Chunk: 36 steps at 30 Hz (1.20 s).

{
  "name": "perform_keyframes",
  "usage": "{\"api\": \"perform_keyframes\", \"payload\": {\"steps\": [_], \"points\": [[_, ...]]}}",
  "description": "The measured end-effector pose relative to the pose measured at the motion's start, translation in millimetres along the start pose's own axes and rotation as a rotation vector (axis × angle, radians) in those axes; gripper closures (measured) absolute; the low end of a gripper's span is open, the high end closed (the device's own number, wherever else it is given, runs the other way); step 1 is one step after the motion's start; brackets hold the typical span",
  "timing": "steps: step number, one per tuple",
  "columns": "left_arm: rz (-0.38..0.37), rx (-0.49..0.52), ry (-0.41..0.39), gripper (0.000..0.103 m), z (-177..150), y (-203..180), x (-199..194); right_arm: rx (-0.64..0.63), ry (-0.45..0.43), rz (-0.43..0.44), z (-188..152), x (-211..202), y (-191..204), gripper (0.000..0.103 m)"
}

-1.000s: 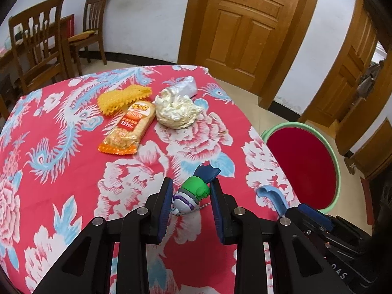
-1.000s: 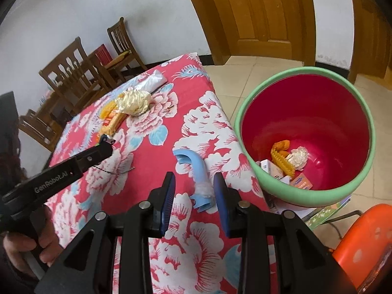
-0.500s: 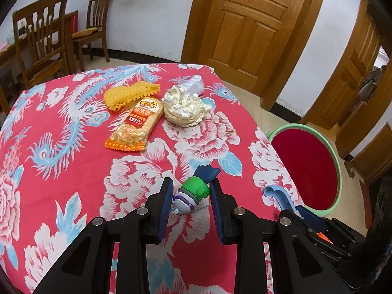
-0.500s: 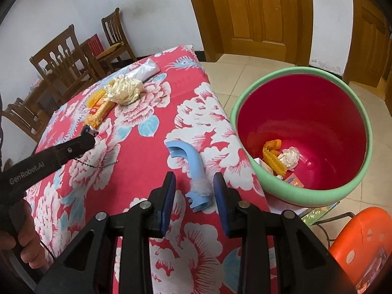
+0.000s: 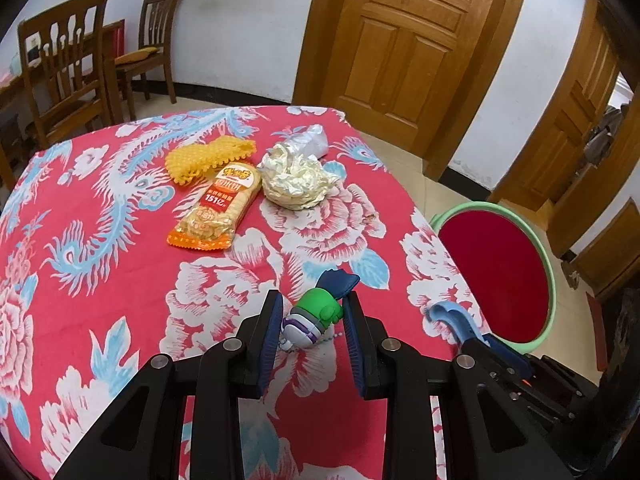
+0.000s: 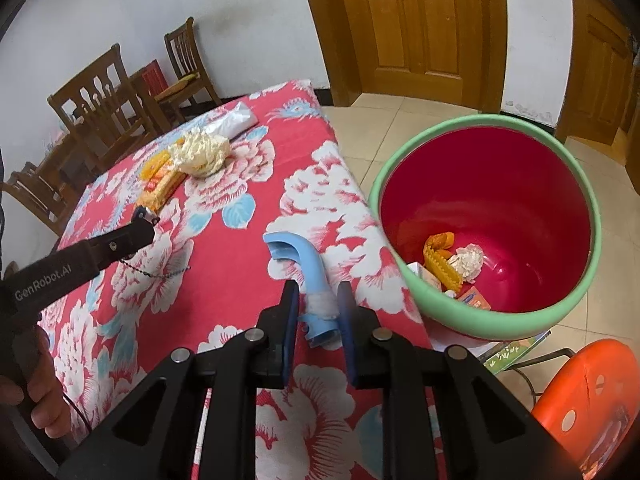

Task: Collect trash
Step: 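Carry the blue tube over the bucket with the right tool while the left tool carries the toy figure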

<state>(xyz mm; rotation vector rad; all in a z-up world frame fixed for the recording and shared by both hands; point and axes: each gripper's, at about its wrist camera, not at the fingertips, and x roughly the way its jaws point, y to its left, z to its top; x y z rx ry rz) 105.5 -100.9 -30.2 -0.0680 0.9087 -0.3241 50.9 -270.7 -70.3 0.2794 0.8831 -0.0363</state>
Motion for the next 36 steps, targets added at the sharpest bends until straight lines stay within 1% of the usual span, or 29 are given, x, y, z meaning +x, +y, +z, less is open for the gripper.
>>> {"api": "perform_keyframes", "payload": {"steps": [11,22,30,36], "points": [[-0.021,0.049,-0.02,0.072,10.5,-24.9,-4.5,0.053,-0.075,-0.01,11.4,-26.0,-19.8,0.081],[-0.07,0.145,-0.035,0.072,24.8,-72.6,-2.8,0.142,-0.128,-0.063,19.3,-43.6,-61.4,0.081],[-0.099,0.211,-0.025,0.072,31.0,-109.0,9.5,0.205,-0.145,-0.104,21.9,-45.8,-92.2,0.081],[-0.123,0.266,-0.012,0.072,34.1,-137.1,23.6,0.255,-0.13,-0.12,20.4,-39.7,-112.6,0.081]]}}
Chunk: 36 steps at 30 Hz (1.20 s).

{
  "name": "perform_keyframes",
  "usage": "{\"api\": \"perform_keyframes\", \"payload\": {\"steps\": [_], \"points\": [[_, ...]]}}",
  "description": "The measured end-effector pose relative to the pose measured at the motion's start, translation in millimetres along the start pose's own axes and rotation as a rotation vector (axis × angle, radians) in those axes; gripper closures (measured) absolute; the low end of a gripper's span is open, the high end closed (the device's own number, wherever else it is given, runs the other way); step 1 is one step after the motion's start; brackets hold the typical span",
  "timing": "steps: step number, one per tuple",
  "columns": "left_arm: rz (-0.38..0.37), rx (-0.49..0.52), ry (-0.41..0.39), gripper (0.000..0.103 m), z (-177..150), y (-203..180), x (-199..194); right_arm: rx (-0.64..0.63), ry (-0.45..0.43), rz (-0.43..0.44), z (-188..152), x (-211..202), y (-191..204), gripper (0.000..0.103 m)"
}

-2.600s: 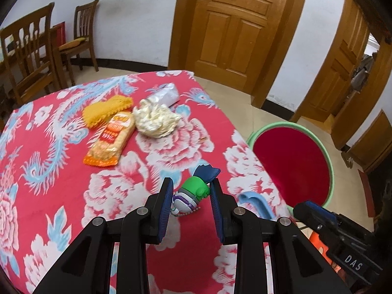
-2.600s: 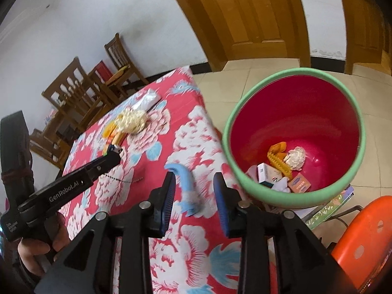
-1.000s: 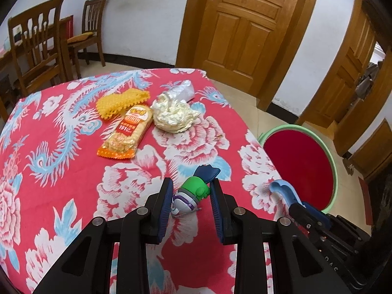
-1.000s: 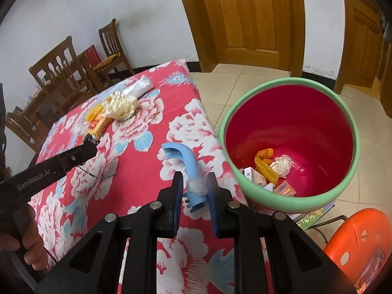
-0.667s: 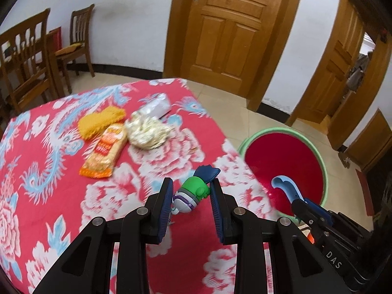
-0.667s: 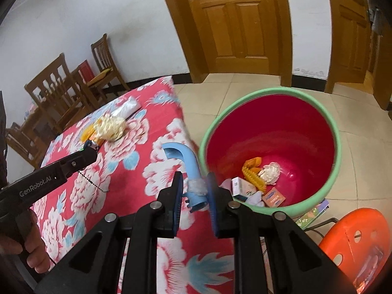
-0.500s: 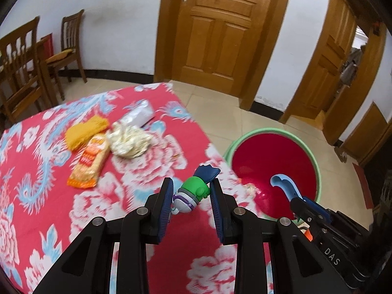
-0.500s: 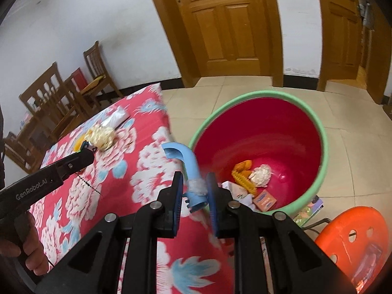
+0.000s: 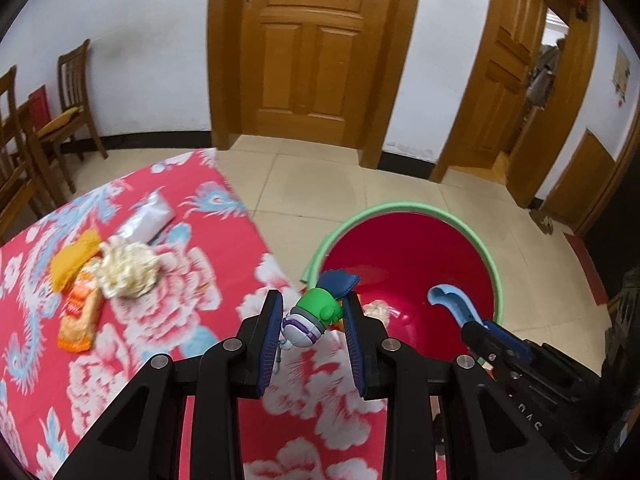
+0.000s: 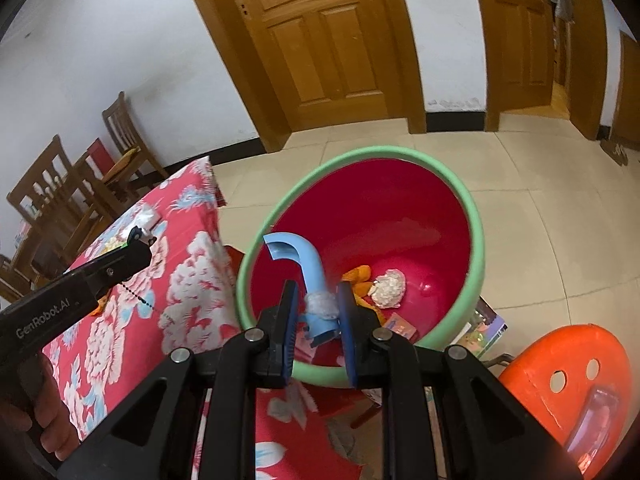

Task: Collect trash
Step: 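Carry the blue tube over the bucket with the right tool while the left tool carries the toy figure, then open the right tool to drop the tube while the left tool drops the toy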

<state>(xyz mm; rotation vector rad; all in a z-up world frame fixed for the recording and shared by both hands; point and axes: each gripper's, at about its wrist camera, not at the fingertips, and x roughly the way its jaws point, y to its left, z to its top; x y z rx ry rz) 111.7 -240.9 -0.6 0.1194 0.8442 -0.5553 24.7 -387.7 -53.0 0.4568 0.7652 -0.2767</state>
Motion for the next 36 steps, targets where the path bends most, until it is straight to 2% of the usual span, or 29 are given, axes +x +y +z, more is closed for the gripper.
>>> {"api": "perform_keyframes", "payload": {"steps": [12,18,21,25,36], "points": [[-0.046,0.06,0.057,0.072,8.9,-27.4,44.8,0.081,0.046,-0.033,1.4,20.1,-26.5,0.08],[-0.056,0.068,0.065,0.071,13.5,-31.7,54.4,0.096,0.058,-0.036,0.4,26.2,-32.0,0.08],[-0.055,0.061,0.066,0.065,14.7,-30.0,55.2,0.105,0.061,-0.034,-0.2,26.8,-33.8,0.08],[-0.047,0.051,0.06,0.065,15.1,-26.5,51.7,0.116,0.061,-0.025,-1.1,25.7,-34.3,0.074],[-0.01,0.005,0.044,0.063,8.0,-5.6,31.5,0.095,0.048,0.012,-0.7,10.6,-18.9,0.068]]}}
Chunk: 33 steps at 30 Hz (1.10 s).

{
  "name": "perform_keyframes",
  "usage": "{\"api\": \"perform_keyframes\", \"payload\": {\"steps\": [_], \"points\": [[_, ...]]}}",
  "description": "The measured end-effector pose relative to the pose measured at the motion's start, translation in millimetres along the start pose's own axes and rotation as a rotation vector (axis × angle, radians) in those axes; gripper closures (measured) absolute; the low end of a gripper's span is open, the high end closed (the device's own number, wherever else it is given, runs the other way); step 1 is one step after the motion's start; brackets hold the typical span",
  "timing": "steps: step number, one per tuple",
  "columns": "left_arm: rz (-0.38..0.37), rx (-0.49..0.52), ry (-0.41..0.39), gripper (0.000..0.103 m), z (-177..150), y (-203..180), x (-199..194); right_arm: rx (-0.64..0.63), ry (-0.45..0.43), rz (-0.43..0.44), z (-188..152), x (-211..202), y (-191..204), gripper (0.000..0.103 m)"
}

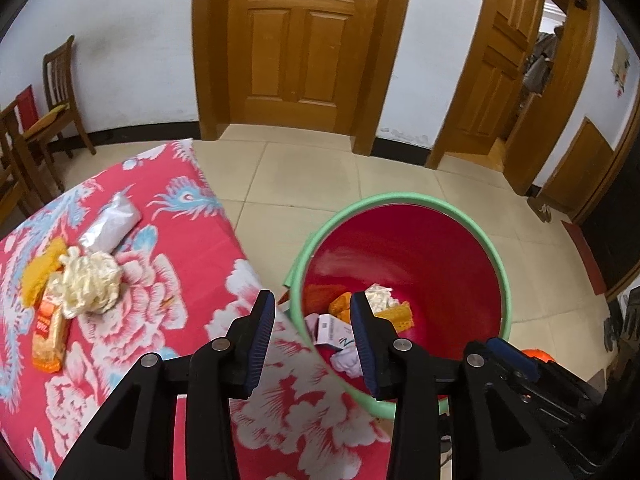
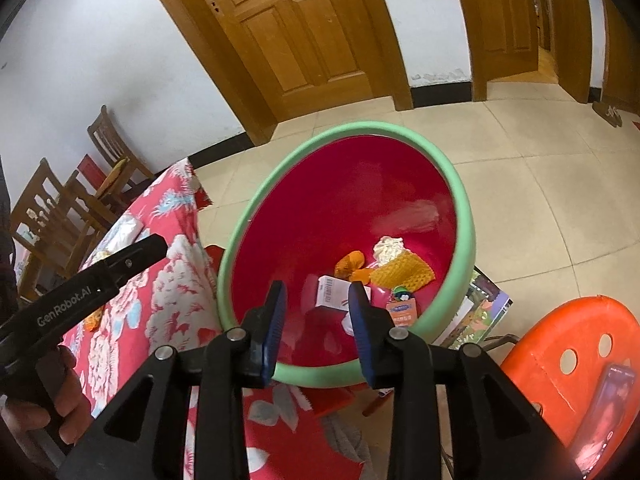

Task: Collect trash
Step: 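Open the right tool to drop the tube while the left tool drops the toy, then move the left tool to the rice-cracker snack bag and grasp it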

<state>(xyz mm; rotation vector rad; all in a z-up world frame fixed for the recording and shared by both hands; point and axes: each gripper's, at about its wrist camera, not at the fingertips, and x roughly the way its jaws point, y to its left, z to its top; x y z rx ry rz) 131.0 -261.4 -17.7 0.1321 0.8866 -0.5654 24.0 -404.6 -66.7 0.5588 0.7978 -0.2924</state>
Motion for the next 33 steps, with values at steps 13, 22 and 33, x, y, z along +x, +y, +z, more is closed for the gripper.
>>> {"api": "perform_keyframes", "payload": {"steps": [13,22,33], "points": [[0.084,-0.058,-0.032,0.062,-9.1,42.6,-29.2,-0.051,-0.002,0.055,-3.1,-11.5,33.6,0.058],[0.131,-0.122,-0.057,0.061,-14.5,80.4,-45.9,-0.11,0.006,0.079,-6.3,-11.7,63.0,0.056],[0.202,-0.211,-0.066,0.061,-26.8,137.4,-56.8,-0.183,0.029,0.082,-10.0,-1.7,100.8,0.054]]}}
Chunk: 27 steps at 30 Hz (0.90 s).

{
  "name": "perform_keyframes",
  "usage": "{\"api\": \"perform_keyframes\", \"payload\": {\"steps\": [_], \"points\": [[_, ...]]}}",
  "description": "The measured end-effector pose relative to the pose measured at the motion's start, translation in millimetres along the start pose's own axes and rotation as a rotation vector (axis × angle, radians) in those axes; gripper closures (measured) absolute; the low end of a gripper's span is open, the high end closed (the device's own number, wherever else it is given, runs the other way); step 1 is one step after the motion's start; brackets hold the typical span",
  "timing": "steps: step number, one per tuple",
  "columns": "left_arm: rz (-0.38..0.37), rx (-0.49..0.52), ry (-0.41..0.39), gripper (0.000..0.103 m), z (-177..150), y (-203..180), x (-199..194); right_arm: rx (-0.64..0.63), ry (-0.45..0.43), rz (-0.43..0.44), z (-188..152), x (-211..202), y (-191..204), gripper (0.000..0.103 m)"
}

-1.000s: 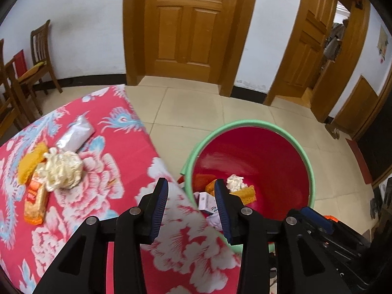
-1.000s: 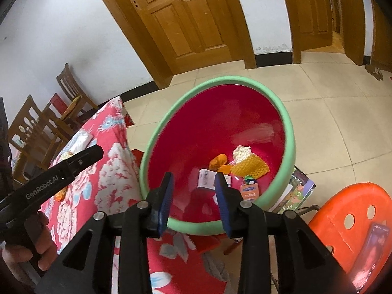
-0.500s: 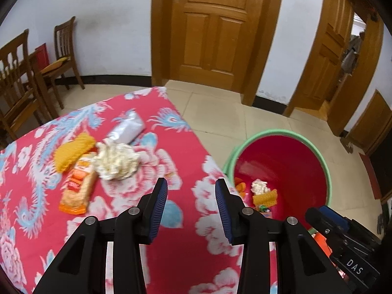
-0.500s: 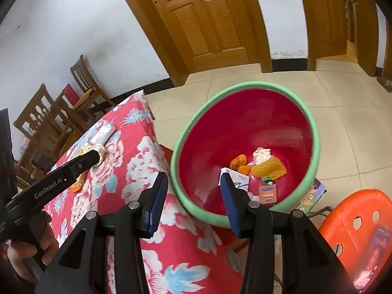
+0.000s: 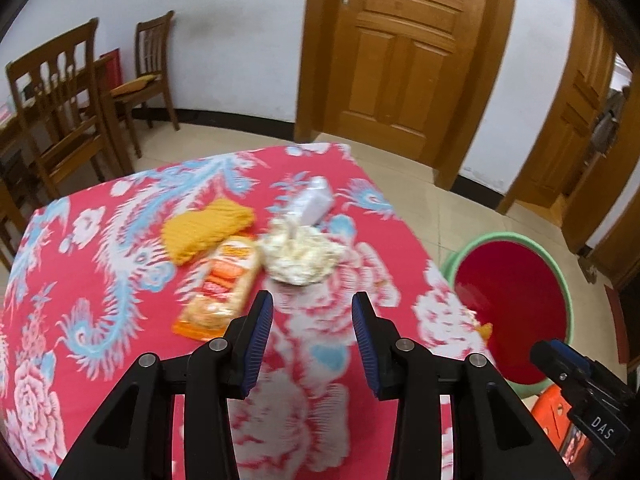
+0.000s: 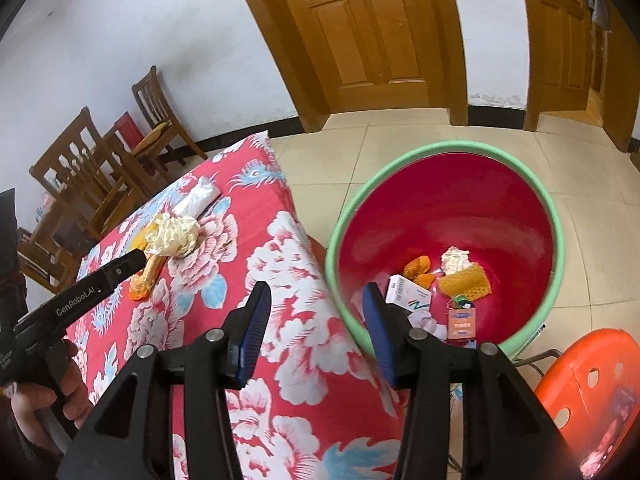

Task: Collect trash
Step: 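Move the left tool to the rice-cracker snack bag and grasp it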

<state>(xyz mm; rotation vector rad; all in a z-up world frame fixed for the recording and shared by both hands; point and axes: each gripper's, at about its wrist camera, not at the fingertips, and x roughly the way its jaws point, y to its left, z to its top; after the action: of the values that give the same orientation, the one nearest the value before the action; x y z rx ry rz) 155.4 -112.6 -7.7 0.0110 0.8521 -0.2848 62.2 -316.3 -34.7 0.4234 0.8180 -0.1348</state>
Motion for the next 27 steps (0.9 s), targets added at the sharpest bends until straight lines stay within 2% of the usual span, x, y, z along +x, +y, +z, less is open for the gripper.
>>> {"api": "perform_keyframes", "payload": {"steps": [7,8,10,15,23,25,27], "points": [[0.052,-0.048,0.001,0.061,2.3,36.5,5.5,-0.054,0.024,-0.005,1.9,12.3,20.9,0.054],[0.057,-0.052,0.003,0.059,2.8,39.7,7.0,-0.061,0.027,-0.005,1.9,14.1,23.6,0.054],[0.077,-0.058,0.007,0.05,3.7,47.5,11.9,-0.071,0.033,-0.007,1.1,17.0,27.9,0.054],[0.116,-0.061,0.024,0.05,5.4,61.8,25.7,-0.103,0.043,-0.01,1.6,22.9,40.3,0.054],[0.139,-0.067,0.058,0.05,5.2,74.7,45.5,-0.131,0.058,-0.011,4.4,32.4,54.1,0.054],[0.13,-0.071,0.05,0.045,5.7,76.1,46.9,-0.132,0.063,-0.008,4.8,34.5,55.6,0.054],[0.125,-0.064,0.048,0.045,6.9,75.3,48.1,-0.133,0.069,-0.005,6.1,37.4,57.8,0.054]]}}
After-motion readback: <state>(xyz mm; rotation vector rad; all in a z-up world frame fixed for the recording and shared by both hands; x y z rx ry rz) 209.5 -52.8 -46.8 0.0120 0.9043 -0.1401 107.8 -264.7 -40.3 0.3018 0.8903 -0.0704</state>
